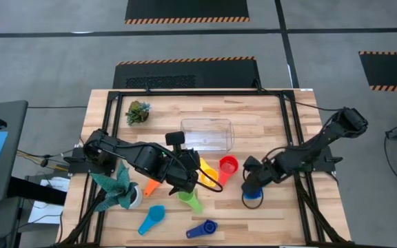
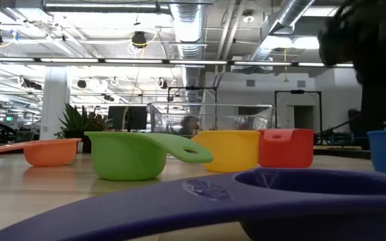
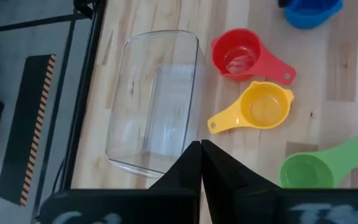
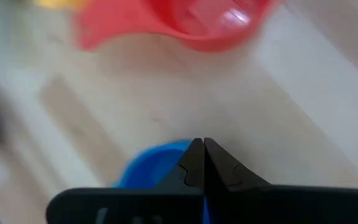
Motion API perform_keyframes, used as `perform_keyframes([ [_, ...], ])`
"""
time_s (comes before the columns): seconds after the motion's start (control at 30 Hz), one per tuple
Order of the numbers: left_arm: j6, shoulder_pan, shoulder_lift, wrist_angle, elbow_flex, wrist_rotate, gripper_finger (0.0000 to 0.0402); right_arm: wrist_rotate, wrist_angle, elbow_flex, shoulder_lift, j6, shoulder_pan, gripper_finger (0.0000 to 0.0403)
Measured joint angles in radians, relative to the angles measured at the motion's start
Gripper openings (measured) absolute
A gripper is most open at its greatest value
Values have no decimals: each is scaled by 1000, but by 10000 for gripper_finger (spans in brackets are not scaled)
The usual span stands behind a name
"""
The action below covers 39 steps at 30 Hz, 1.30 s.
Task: Nest measuring cups in basket
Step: Stack the blue measuring cup on top of the red measuring cup
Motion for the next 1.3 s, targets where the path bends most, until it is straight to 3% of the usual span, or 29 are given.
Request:
perform_keyframes([
  [0.27, 50, 0, 8, 79, -11, 12, 0, 191, -29, 180, -29, 0, 120, 10],
  [0.57, 391, 17, 85, 575, -143, 271, 0, 608, -248, 442, -104, 14, 413, 12],
  [0.73, 437, 38, 191, 953, -144, 298, 0, 938, -254, 504, -138, -95, 565, 13],
  [0.87, 460, 61, 286, 1195, -144, 429, 0, 1129, -236, 524, -164, -189, 636, 16],
  [0.97, 534, 72, 337, 1253, -144, 493, 0, 1170, -237, 524, -178, -223, 664, 16],
  [1.1, 645, 80, 370, 1241, -144, 501, 15, 1175, -237, 524, -189, -250, 669, 15],
  [1.3, 811, 98, 419, 1237, -144, 518, 80, 1172, -237, 524, -204, -250, 668, 18],
])
